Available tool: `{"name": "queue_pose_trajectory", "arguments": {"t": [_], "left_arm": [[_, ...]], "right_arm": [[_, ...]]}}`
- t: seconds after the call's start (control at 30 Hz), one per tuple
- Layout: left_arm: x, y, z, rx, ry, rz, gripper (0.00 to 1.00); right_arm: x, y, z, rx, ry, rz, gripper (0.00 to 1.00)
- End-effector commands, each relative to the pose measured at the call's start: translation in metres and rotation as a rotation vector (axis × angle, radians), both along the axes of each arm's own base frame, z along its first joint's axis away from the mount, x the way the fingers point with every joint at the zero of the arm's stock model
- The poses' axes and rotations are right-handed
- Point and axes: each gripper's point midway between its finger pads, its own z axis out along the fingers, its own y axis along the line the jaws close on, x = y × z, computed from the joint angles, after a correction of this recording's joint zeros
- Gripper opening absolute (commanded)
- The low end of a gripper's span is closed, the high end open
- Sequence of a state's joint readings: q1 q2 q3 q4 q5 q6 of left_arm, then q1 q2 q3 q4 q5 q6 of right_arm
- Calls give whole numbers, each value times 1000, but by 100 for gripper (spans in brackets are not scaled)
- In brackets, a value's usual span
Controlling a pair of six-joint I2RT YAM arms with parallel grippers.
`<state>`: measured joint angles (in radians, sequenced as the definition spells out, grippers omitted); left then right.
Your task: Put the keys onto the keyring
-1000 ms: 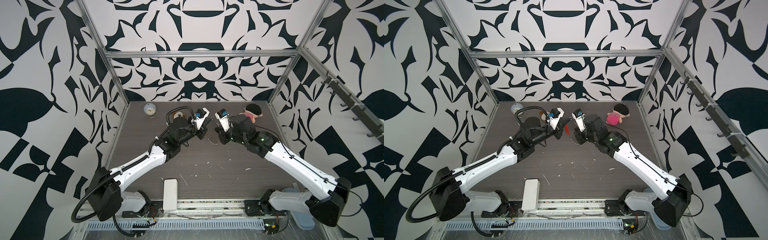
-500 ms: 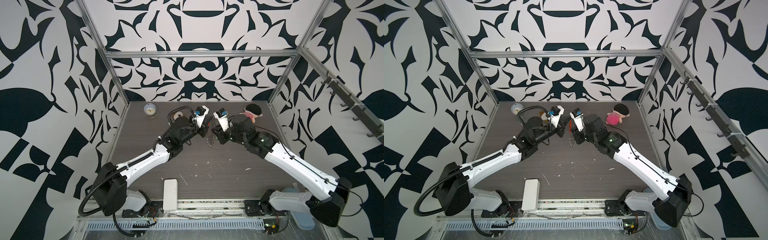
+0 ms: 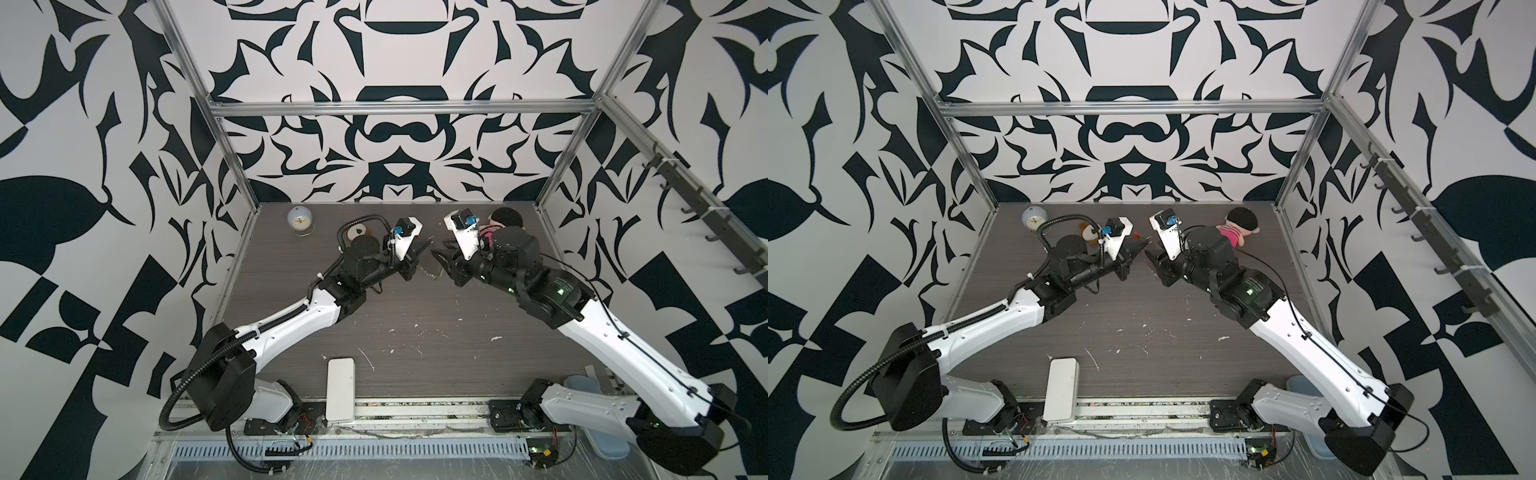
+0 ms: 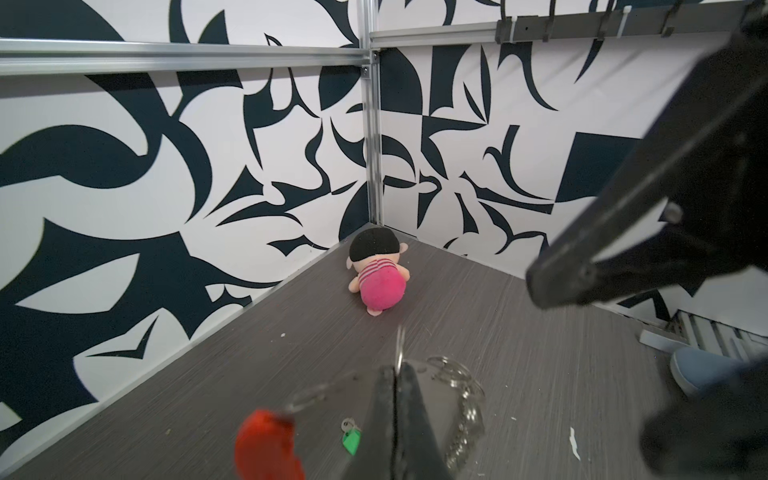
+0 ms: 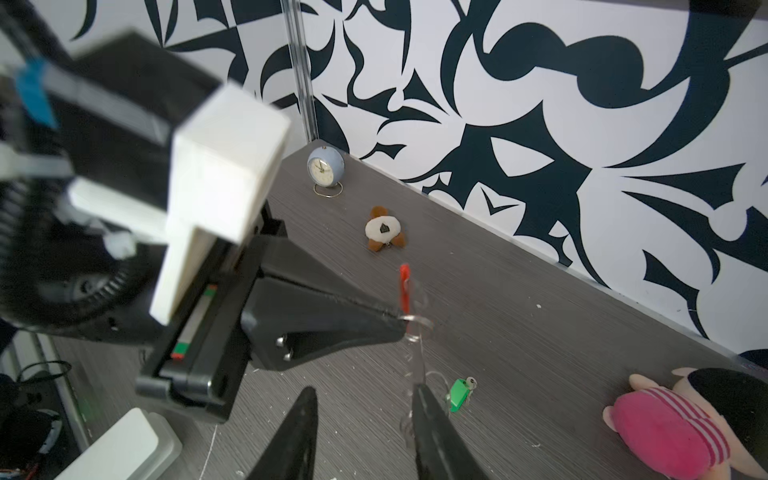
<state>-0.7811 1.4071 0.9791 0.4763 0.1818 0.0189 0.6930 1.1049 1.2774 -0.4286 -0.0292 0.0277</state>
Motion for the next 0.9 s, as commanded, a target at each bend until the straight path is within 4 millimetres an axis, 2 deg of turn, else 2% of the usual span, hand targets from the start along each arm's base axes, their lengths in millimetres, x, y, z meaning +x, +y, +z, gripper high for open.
{"name": "queue_pose_trajectory", "arguments": {"t": [0.0, 0.13, 0.23, 0.47, 0.6, 0.87], "left_arm": [[-18, 2, 27, -66, -76, -69, 0], [-22, 5, 32, -92, -66, -107, 0], [-25, 7, 34, -103, -57, -127, 0], [-29, 12, 36, -144, -31, -197, 0], [-30, 16, 42, -186, -23, -234, 0], [-28, 17, 44, -223, 8, -267, 0]], "right_arm": [[0, -4, 39, 96, -50, 27, 32], [12, -12, 46, 220, 13, 65, 23], [16, -12, 43, 292, 74, 123, 22], [17, -5, 28, 316, 138, 185, 20], [14, 2, 21, 319, 168, 231, 15], [9, 9, 17, 335, 187, 291, 13]]}}
